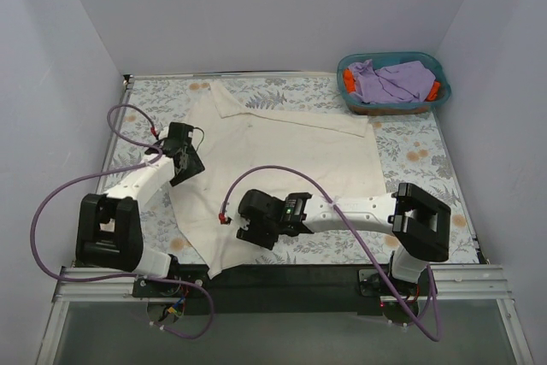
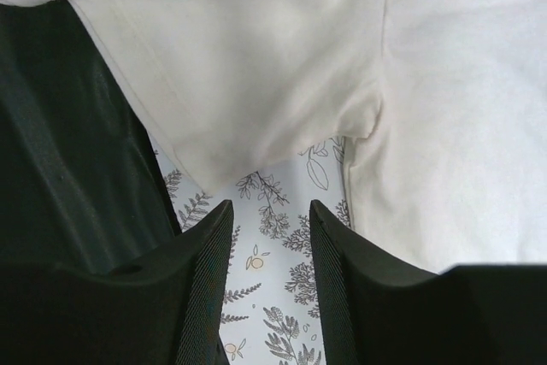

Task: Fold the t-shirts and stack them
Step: Flatten the tshirt out

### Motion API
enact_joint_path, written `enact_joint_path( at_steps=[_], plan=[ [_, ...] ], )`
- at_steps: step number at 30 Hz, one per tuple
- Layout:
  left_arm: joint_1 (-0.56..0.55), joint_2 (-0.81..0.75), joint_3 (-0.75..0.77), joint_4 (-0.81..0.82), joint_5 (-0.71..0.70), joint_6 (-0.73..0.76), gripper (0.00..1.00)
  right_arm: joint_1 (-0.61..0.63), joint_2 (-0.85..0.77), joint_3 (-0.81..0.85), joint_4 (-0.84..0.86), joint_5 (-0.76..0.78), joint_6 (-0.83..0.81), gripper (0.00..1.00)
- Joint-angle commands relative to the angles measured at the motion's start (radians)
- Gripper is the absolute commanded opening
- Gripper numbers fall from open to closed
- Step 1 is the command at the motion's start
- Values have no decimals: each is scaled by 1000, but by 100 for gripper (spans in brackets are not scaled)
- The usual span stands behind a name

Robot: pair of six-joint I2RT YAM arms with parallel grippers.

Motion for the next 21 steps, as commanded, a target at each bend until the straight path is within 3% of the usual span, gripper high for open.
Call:
enact_joint_path(
  at_steps=[1, 5, 9, 15, 21],
  plan=[
    [2, -146, 2, -157, 51, -148, 52, -40, -34, 1, 27, 19, 28, 40],
    [-6, -303, -114, -198, 140, -244, 50, -103, -64, -49, 47, 28, 71, 40],
    [-9, -355, -213, -222, 170, -312, 49, -184, -135, -114, 55, 51, 139, 40],
    [-15, -332, -276, -200, 151, -398, 48, -360, -261, -235, 55, 102, 223, 40],
    [-12, -214, -310, -159, 111, -409, 48, -561, -367, -349, 56, 88, 314, 40]
  ],
)
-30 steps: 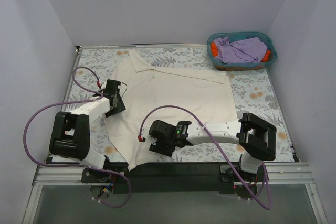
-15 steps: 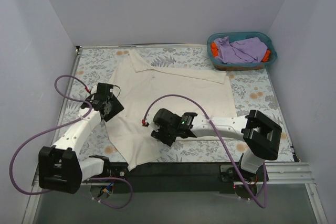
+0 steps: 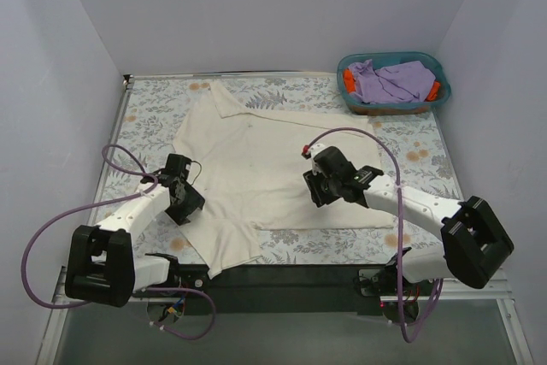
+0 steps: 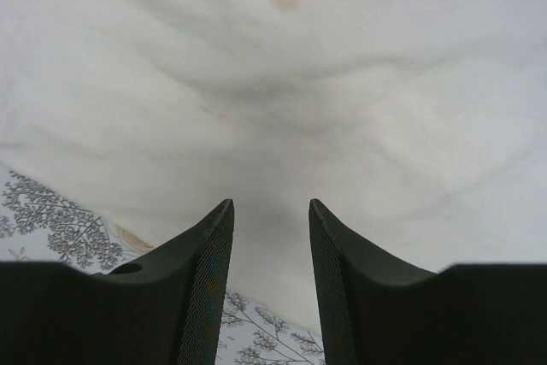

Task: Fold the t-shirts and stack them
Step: Flatten the tshirt out

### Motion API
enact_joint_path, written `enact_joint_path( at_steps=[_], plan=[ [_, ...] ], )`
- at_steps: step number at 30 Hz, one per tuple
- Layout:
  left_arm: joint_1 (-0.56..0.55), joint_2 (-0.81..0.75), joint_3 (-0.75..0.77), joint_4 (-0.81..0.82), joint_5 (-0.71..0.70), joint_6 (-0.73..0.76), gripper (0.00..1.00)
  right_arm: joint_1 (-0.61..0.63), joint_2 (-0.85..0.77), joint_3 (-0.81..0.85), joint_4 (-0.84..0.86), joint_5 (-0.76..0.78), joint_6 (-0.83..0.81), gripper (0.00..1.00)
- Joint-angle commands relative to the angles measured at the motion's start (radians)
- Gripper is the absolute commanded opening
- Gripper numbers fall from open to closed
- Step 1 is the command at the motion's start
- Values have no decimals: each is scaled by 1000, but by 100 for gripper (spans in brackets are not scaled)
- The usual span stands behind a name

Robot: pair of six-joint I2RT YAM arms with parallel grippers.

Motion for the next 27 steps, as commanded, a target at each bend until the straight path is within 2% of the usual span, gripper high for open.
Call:
enact_joint_path(
  at_steps=[1, 10, 16, 21, 27],
  plan=[
    [7, 59, -41, 43, -55, -36, 48, -96, -63, -53, 13, 6, 82, 40],
    [49, 167, -2, 50, -155, 30, 48, -254, -137, -146, 13, -31, 125, 40],
    [56, 247, 78, 63, -190, 116, 48, -272, -135, -146, 13, -38, 115, 41],
    [58, 314, 136, 56, -212, 125, 48, -321, -92, -148, 13, -60, 121, 41],
    [82, 296, 147, 97, -252, 170, 49, -331, -91, -158, 8, -23, 108, 41]
  ],
)
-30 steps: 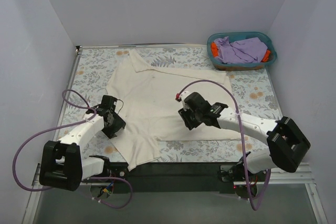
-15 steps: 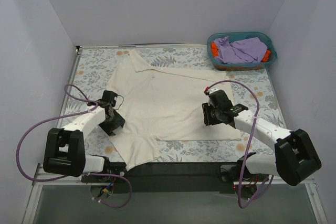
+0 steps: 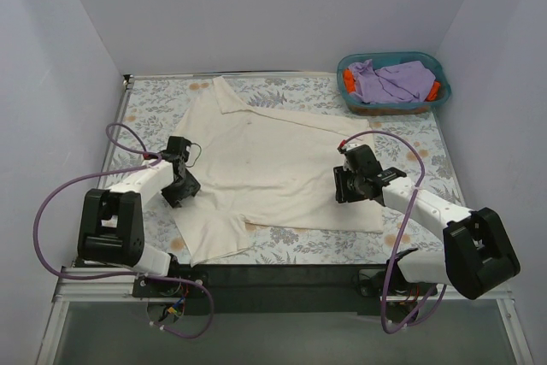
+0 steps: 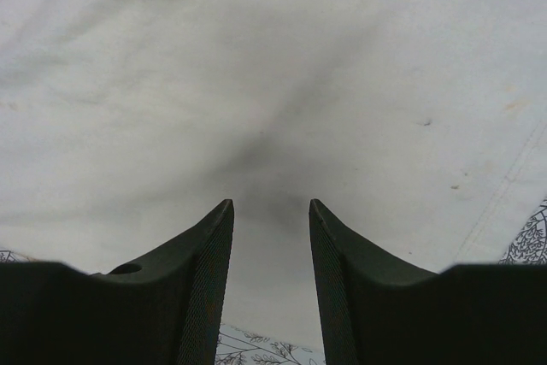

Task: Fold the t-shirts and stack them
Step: Flatten the tshirt out

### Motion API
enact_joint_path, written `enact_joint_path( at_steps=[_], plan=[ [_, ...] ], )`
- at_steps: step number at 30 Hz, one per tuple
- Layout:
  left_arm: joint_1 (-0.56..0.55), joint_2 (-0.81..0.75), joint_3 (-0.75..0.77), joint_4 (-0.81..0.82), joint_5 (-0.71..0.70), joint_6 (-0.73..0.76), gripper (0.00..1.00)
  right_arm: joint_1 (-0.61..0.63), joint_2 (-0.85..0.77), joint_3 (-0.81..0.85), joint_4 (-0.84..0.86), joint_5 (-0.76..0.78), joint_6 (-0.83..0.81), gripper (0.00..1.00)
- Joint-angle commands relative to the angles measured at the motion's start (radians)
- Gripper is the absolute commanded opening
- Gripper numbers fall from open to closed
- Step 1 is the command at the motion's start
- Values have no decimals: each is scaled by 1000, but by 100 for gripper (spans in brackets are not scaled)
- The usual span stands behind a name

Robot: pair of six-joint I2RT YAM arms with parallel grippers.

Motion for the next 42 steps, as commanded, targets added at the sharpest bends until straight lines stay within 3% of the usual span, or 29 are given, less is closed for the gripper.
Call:
enact_joint_path(
  at_steps=[1, 6, 12, 18, 23, 33, 37, 42],
  plan=[
    [28, 54, -29, 81, -139, 40, 49, -7, 8, -7, 6, 20, 5, 41],
    [30, 69, 32, 37, -132, 51, 52, -15, 14, -8, 1, 21, 13, 41],
    [30, -109, 92, -40, -109, 83, 70, -16, -9, 18, -17, 11, 7, 41],
    [30, -230, 124, -71, -6, 95, 72, 34, 10, 76, -5, -52, -4, 41],
    [28, -259, 38, -49, 92, 54, 72, 85, 59, 104, -5, -97, -4, 41],
    [28, -276, -49, 18, 106, 28, 59, 543, 226, 312, 145, -216, -104, 36],
    [28, -253, -77, 50, 117, 26, 57, 646, 353, 410, 208, -245, -170, 26],
    [28, -216, -85, 55, 106, 26, 56, 740, 509, 573, 216, -286, -242, 25]
  ],
)
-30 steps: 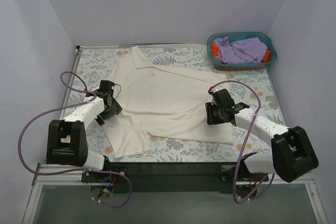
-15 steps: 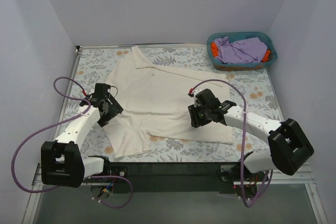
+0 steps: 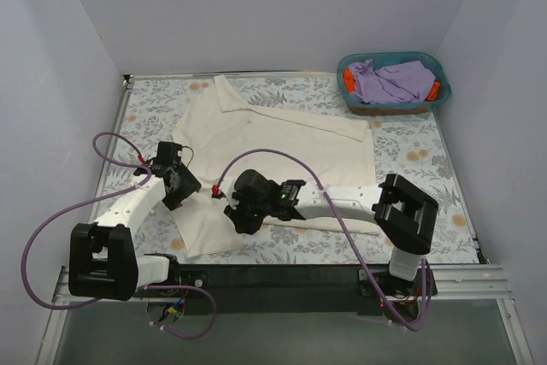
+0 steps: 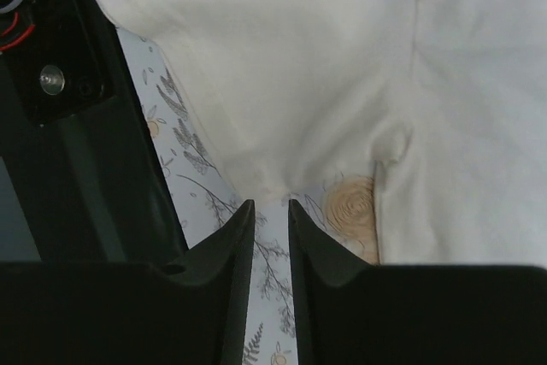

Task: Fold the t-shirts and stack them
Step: Flatten the tshirt out

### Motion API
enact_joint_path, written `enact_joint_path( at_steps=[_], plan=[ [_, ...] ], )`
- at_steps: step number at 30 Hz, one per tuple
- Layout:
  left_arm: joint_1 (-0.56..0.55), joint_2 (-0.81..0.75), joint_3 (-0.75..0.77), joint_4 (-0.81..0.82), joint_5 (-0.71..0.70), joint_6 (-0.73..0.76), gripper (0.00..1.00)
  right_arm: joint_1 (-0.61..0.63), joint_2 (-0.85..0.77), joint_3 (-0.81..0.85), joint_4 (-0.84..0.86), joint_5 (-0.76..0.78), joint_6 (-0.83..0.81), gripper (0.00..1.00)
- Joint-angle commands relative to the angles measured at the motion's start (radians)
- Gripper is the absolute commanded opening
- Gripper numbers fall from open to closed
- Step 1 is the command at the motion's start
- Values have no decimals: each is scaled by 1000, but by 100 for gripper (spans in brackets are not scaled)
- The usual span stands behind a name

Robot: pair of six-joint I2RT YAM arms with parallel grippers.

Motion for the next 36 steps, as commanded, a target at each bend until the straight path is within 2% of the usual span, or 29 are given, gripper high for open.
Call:
enact_joint_path(
  at_steps=[1, 12, 25, 36],
  plan=[
    [5, 15, -9, 16, -5, -8, 56, 47, 57, 101, 41, -43, -77, 25],
    [4, 38, -56, 33, 6, -45, 56, 69, 193, 83, -8, -54, -150, 25],
    [5, -60, -11, -57, -42, -62, 56, 121, 111, -23, -161, -117, -175, 25],
    [5, -102, 112, -122, -48, -19, 60, 153, 62, 18, -273, -235, -226, 26]
  ],
)
